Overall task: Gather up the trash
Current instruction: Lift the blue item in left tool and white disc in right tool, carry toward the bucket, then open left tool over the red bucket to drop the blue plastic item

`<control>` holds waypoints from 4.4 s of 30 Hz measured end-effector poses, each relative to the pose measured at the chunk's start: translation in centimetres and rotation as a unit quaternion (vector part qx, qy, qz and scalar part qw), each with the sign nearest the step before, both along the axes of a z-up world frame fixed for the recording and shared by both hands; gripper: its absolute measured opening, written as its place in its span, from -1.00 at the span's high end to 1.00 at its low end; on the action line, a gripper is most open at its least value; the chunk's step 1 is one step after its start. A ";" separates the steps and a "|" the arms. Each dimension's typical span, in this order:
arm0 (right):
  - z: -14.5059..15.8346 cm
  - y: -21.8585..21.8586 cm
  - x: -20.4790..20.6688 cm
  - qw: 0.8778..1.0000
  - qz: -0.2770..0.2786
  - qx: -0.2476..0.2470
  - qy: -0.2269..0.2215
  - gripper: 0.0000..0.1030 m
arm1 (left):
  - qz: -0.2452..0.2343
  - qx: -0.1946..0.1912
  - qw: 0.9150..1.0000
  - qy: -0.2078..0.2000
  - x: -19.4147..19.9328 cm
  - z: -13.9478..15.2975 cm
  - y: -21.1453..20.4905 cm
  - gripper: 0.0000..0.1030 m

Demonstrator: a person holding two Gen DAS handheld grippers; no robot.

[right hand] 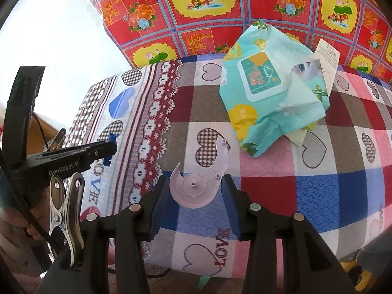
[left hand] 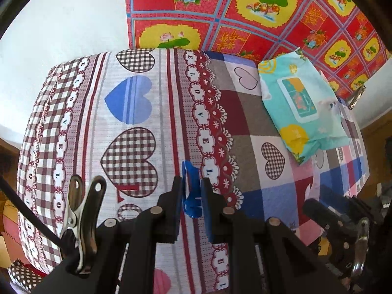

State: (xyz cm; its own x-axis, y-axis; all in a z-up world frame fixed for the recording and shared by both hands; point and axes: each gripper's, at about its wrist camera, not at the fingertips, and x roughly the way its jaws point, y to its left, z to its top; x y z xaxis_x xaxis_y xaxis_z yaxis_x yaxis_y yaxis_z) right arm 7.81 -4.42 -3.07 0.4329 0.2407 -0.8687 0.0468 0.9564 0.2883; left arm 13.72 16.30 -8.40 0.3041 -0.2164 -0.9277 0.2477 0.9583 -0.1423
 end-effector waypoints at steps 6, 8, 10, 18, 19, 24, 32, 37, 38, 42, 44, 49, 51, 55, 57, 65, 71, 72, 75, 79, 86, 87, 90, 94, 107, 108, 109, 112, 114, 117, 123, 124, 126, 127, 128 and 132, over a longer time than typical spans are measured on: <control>0.8 1.1 0.2 1.000 -0.006 0.002 -0.011 0.13 | -0.005 0.004 1.000 -0.005 -0.3 0.3 1.0 0.69; 1.1 1.5 0.2 1.000 -0.005 0.004 -0.015 0.13 | -0.004 0.005 1.000 -0.005 -0.5 0.5 1.3 0.69; 1.4 1.7 0.1 1.000 -0.003 0.006 -0.018 0.13 | -0.001 0.005 1.000 -0.007 -0.7 0.7 1.6 0.69; 2.2 2.2 0.0 0.999 0.010 0.014 -0.028 0.13 | 0.017 0.006 1.000 -0.015 -1.6 1.5 2.3 0.69; 2.3 2.1 -0.2 0.999 0.011 0.015 -0.028 0.13 | 0.019 0.006 1.000 -0.016 -1.7 1.6 2.2 0.69; 2.6 1.9 -0.8 0.999 0.021 0.012 -0.030 0.13 | 0.031 0.002 0.999 -0.022 -2.8 2.3 2.2 0.69; 3.7 1.9 -1.7 0.998 0.043 0.019 -0.047 0.13 | 0.053 0.003 0.998 -0.032 -4.8 3.3 2.6 0.69; 3.9 2.2 -1.9 0.997 0.057 0.022 -0.050 0.13 | 0.068 0.005 0.997 -0.035 -5.9 3.8 2.8 0.69; 3.9 2.3 -1.9 0.997 0.061 0.022 -0.051 0.13 | 0.070 0.006 0.997 -0.036 -6.1 3.8 2.8 0.69; 4.1 2.5 -2.0 0.996 0.072 0.022 -0.056 0.13 | 0.077 0.009 0.996 -0.041 -6.8 4.2 2.8 0.69; 4.1 2.6 -2.1 0.995 0.077 0.022 -0.058 0.13 | 0.080 0.008 0.996 -0.044 -7.2 4.2 2.8 0.69; 4.4 2.7 -2.1 0.994 0.086 0.020 -0.064 0.13 | 0.089 0.007 0.995 -0.049 -7.6 4.4 3.0 0.69; 4.5 2.6 -1.9 0.994 0.090 0.020 -0.063 0.13 | 0.094 0.005 0.994 -0.050 -7.8 4.5 3.2 0.69; 4.7 2.8 -1.5 0.993 0.097 0.020 -0.064 0.13 | 0.104 0.004 0.993 -0.053 -7.9 4.6 4.0 0.69; 4.9 3.1 -1.2 0.992 0.101 0.024 -0.065 0.13 | 0.111 0.004 0.992 -0.052 -7.9 4.6 4.5 0.69; 5.3 4.6 0.1 0.990 0.113 0.034 -0.071 0.13 | 0.130 0.006 0.990 -0.054 -7.3 4.8 7.0 0.69; 5.6 6.6 1.7 0.990 0.112 0.037 -0.072 0.13 | 0.136 0.007 0.989 -0.056 -6.8 5.1 9.4 0.69; 5.6 6.8 1.9 0.991 0.110 0.038 -0.073 0.13 | 0.138 0.006 0.989 -0.054 -6.7 5.1 9.9 0.69; 5.8 7.2 2.4 0.992 0.096 0.048 -0.071 0.13 | 0.137 0.007 0.989 -0.051 -6.4 5.1 11.1 0.69; 6.1 8.2 3.1 0.993 0.087 0.046 -0.071 0.13 | 0.139 0.006 0.989 -0.051 -5.9 5.3 12.9 0.69; 6.4 10.7 4.2 0.993 0.084 0.045 -0.066 0.13 | 0.141 0.003 0.989 -0.050 -4.8 5.2 15.7 0.69; 6.4 11.0 4.3 0.993 0.085 0.045 -0.066 0.13 | 0.142 0.003 0.989 -0.050 -4.7 5.2 16.1 0.69; 6.4 12.2 4.8 0.993 0.089 0.046 -0.065 0.13 | 0.149 0.002 0.988 -0.047 -4.2 5.1 17.4 0.69; 6.6 13.9 5.4 0.992 0.098 0.046 -0.064 0.13 | 0.157 0.003 0.986 -0.052 -3.7 5.3 19.2 0.69; 6.3 20.2 8.3 0.984 0.157 0.061 -0.053 0.13 | 0.215 -0.004 0.975 -0.049 -2.5 4.3 25.4 0.69; 6.2 20.8 8.6 0.983 0.163 0.061 -0.054 0.13 | 0.219 -0.004 0.975 -0.049 -2.4 4.1 25.8 0.69; 6.2 21.3 8.8 0.982 0.168 0.063 -0.054 0.13 | 0.223 -0.004 0.974 -0.047 -2.2 4.0 26.4 0.69; 5.9 23.0 9.4 0.979 0.185 0.063 -0.049 0.13 | 0.236 -0.006 0.971 -0.042 -1.8 3.5 28.0 0.69; 5.6 24.0 9.7 0.978 0.193 0.062 -0.047 0.13 | 0.243 -0.008 0.969 -0.042 -1.6 3.3 28.9 0.69; 5.2 25.5 10.2 0.976 0.203 0.064 -0.042 0.13 | 0.252 -0.007 0.967 -0.041 -1.4 3.0 30.3 0.69; 4.4 28.3 10.8 0.971 0.228 0.064 -0.034 0.13 | 0.267 -0.004 0.963 -0.031 -0.7 1.7 32.8 0.69; 4.3 28.8 10.9 0.970 0.232 0.063 -0.033 0.13 | 0.267 -0.002 0.963 -0.030 -0.6 1.5 33.1 0.69; 4.1 29.9 11.2 0.968 0.240 0.064 -0.030 0.13 | 0.268 0.001 0.963 -0.027 -0.3 0.9 33.8 0.69; 3.9 30.4 11.3 0.967 0.244 0.064 -0.029 0.13 | 0.269 0.002 0.963 -0.026 -0.2 0.6 34.2 0.69; 3.7 30.9 11.5 0.967 0.247 0.064 -0.027 0.13 | 0.271 0.002 0.962 -0.023 0.0 0.1 34.6 0.69; 3.3 32.6 11.9 0.964 0.258 0.062 -0.021 0.13 | 0.279 -0.006 0.960 -0.012 0.7 -1.3 36.0 0.69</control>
State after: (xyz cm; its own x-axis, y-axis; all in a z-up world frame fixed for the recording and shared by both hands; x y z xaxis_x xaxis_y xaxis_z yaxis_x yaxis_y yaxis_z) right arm 19.69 28.21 0.23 0.2621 0.5344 -0.8035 -0.4395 0.8074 0.3937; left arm 14.41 52.30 -9.69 0.3974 -0.0244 -0.9173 -0.3013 0.9407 -0.1556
